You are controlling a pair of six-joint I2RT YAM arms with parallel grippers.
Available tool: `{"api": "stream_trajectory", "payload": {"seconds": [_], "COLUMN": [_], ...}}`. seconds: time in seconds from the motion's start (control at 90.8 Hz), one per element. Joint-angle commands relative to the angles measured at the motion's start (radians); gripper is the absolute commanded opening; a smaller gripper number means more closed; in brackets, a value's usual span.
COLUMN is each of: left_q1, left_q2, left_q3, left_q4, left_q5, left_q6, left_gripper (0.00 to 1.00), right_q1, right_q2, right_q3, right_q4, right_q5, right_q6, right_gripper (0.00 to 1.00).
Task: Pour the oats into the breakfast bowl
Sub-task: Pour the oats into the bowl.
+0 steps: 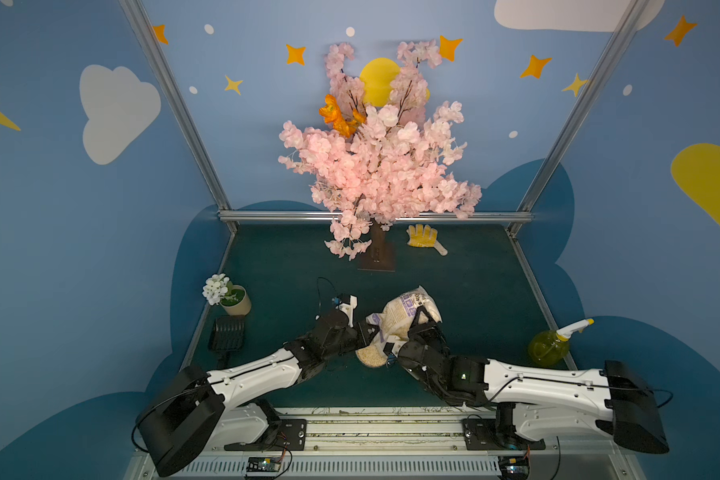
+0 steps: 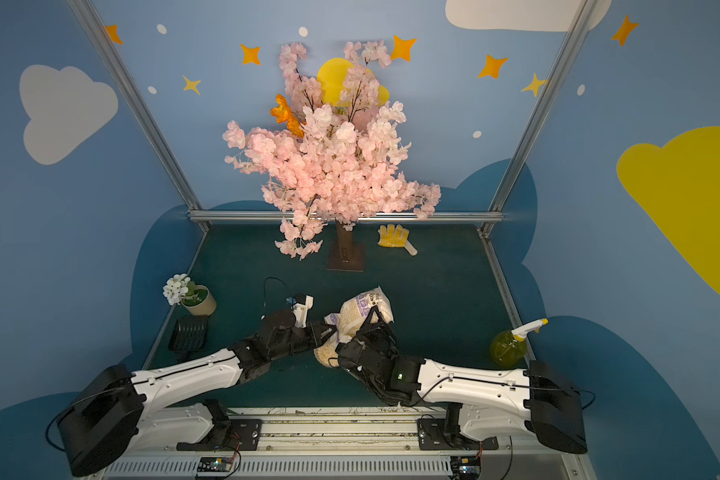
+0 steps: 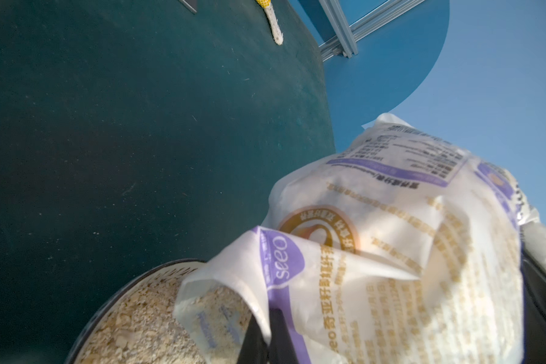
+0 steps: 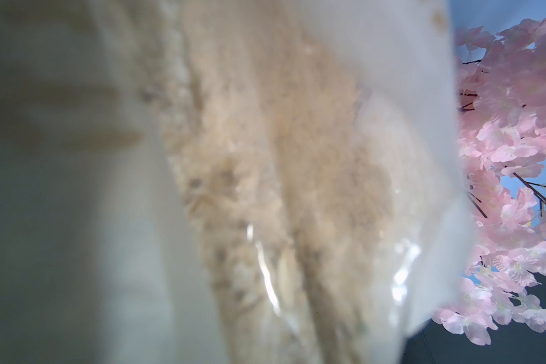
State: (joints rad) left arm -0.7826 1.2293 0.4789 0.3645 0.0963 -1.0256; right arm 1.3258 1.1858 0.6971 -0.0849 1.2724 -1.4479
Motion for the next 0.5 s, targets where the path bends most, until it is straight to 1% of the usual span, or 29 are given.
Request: {"api": "stream_trajectory", "payload": {"seconds": [0.0, 0.033, 0.055, 0.132, 0.176, 0.286, 0.485], "left_q1": [0.017, 0.027, 0.035, 0.050, 0.051, 0.054, 0.053], "left_q2": [0.072, 0.093, 0.098, 0.093, 0.102, 0.135, 0.176], "left_q3": [0.014, 0.034, 0.027, -0.091, -0.134, -0.129, -0.120], "left_q4": [-0.092, -0.118, -0.099, 0.126, 0.194, 0.187, 0.223], "left_q5": [-0.016, 0.011, 0.022, -0.006, -0.010, 0.023, 0.026], "left_q6": [0.041, 0.030, 0.012, -0.062, -0.075, -0.070, -0.072], "left_gripper": [0.03, 0.03, 0.03, 0.03, 0.03, 0.03, 0.03], "right_q1": [0.005, 0.004, 0.003, 0.002, 0.000, -0.005, -0.007], "right_q2": [-0.052, -0.051, -0.051, -0.058, -0.065, -0.085, -0.080], "right_q3": [0.063, 0.064, 0.063, 0.062, 0.063, 0.057, 0.060], "right_q4": [0.214, 0.223, 0.231, 0.250, 0.251, 0.243, 0.245], "right_q5": [0.101, 0.099, 0.100, 0.106, 0.107, 0.104, 0.110], "right_q6": [0.079, 0.074, 0.069, 0.055, 0.054, 0.058, 0.057], "right_gripper": [0.00, 0.00, 0.00, 0.00, 0.00, 0.00, 0.00]}}
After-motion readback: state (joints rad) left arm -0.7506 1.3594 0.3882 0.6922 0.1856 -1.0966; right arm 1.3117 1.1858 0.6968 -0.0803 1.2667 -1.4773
